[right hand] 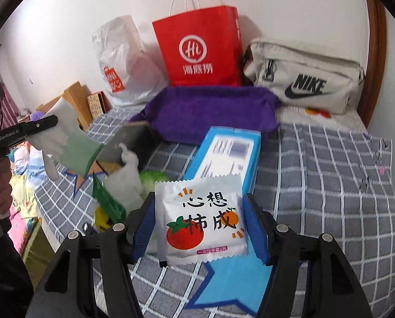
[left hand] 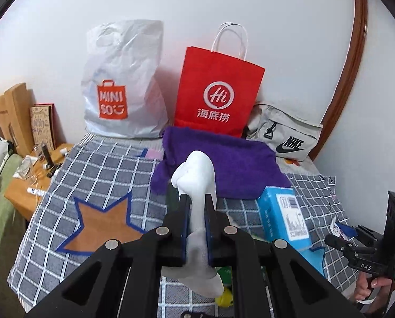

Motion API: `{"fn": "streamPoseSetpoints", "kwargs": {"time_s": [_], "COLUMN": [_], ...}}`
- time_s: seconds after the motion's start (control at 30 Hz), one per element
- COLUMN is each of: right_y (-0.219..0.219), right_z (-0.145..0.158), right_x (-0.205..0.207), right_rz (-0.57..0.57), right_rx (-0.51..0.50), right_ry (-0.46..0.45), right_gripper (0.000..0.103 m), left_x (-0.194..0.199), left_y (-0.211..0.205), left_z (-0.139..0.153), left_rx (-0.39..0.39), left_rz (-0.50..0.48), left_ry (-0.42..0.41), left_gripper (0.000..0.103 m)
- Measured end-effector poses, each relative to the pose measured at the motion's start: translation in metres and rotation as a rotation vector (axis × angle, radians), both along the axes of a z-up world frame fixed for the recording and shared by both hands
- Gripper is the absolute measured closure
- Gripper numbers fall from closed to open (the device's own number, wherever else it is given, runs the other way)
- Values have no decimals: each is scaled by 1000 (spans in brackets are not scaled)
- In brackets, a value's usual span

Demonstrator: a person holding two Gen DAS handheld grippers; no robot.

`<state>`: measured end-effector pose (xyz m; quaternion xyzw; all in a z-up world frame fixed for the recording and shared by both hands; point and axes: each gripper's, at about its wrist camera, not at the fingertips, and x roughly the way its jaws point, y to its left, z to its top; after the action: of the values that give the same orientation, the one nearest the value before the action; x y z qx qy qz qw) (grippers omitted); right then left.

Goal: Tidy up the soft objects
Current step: 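Carry the glove and the snack packet over the purple towel with both tools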

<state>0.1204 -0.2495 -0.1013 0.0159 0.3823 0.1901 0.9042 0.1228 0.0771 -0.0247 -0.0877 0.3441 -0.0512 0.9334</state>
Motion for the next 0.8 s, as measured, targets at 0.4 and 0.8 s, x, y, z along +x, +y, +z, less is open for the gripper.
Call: {"fn": "streamPoseSetpoints", "kwargs": {"time_s": [0.4, 0.8], "right_y": [17, 22], "right_z": [36, 21], "right_x": [59, 143], "right_rz": [8, -4], "right_rx": [-13, -39], "right_ry": [-75, -73], "right_gripper": [40, 40], "left_x": [61, 131], "left_y": [-31, -29], "left_z": [15, 6], "left_rx": [46, 22], "left_rz": [-72, -68], "left_ry": [20, 63], "left_gripper": [93, 93]}}
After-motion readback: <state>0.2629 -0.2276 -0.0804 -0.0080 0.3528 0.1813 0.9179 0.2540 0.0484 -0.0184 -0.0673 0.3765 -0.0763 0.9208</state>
